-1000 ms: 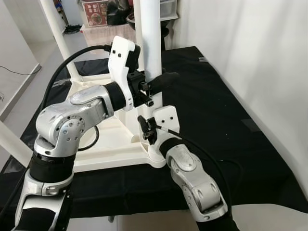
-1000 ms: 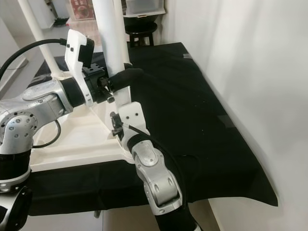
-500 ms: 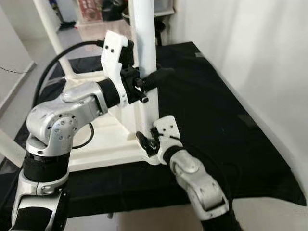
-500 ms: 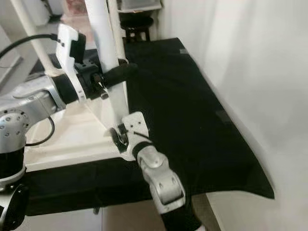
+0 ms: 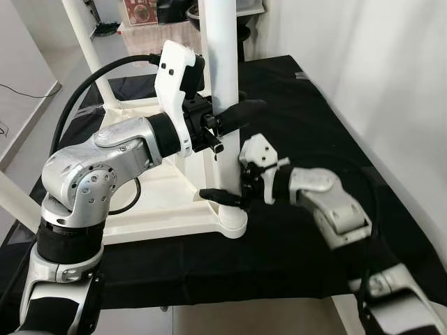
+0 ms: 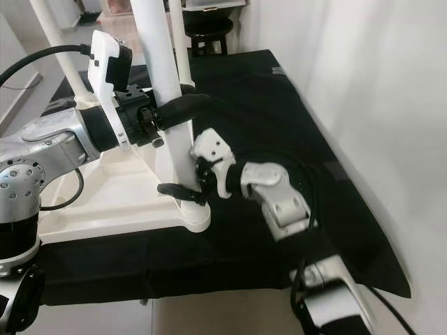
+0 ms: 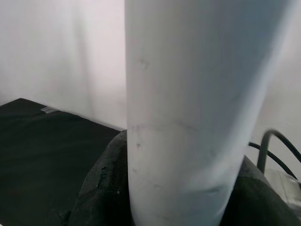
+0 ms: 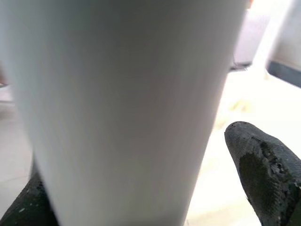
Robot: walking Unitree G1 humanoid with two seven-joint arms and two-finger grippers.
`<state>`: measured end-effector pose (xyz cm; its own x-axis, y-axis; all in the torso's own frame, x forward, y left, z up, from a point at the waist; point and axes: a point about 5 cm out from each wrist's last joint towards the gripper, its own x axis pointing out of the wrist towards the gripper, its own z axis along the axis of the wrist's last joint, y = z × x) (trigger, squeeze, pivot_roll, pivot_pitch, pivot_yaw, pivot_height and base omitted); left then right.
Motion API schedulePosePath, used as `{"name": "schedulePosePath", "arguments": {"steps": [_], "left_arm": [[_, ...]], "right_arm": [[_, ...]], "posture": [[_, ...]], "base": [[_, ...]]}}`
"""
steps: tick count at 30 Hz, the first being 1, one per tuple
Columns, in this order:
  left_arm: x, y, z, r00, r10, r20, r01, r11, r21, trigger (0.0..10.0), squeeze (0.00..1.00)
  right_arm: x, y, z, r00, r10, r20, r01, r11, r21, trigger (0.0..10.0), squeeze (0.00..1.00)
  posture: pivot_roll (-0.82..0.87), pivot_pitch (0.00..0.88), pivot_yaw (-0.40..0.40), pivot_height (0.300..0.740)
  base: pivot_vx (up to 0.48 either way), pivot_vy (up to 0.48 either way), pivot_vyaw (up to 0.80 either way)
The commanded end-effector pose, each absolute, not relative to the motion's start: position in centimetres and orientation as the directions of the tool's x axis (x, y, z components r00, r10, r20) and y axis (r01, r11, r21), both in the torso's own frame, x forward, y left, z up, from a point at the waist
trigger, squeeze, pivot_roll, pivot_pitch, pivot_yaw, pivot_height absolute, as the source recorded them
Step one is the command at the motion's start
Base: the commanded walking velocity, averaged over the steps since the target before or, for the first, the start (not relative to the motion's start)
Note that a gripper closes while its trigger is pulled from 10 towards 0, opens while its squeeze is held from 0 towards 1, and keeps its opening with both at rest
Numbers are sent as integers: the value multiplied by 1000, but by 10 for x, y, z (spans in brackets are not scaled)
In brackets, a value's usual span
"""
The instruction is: Building children table
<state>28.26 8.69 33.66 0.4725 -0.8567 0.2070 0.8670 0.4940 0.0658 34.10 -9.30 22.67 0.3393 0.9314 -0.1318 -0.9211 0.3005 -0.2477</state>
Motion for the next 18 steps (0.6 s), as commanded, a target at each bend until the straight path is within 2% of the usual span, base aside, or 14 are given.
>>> {"name": "schedulePosePath", "arguments": {"steps": [1, 3, 4, 5, 12, 18], "left_arm": [[280, 82, 332, 437, -882, 177, 891, 452, 48, 0, 0], [280, 83, 333, 435, -883, 178, 892, 450, 50, 0, 0], [280, 83, 333, 435, -883, 178, 892, 450, 50, 0, 0], [279, 83, 333, 434, -883, 178, 892, 449, 53, 0, 0], [279, 84, 333, 433, -885, 173, 893, 447, 57, 0, 0], [279, 83, 332, 432, -885, 172, 893, 447, 57, 0, 0]], "right_arm": [[344, -93, 231, 309, 947, -90, -930, 280, -239, 10000, 0], [349, -91, 234, 263, 963, -68, -944, 242, -224, 6392, 0], [349, -91, 234, 263, 963, -68, -944, 242, -224, 6392, 0], [349, -89, 234, 188, 980, -59, -965, 173, -195, 0, 0], [351, -90, 229, 106, 991, -83, -981, 90, -173, 0, 0], [354, -92, 229, 101, 992, -78, -981, 86, -173, 0, 0]], "posture": [[-22, 109, 79, 740], [-21, 111, 80, 740], [-21, 111, 80, 740], [-17, 110, 80, 740], [-15, 112, 81, 740], [-18, 110, 83, 740]], "base": [[0, 0, 0], [0, 0, 0], [0, 0, 0], [0, 0, 0], [0, 0, 0], [0, 0, 0]]}}
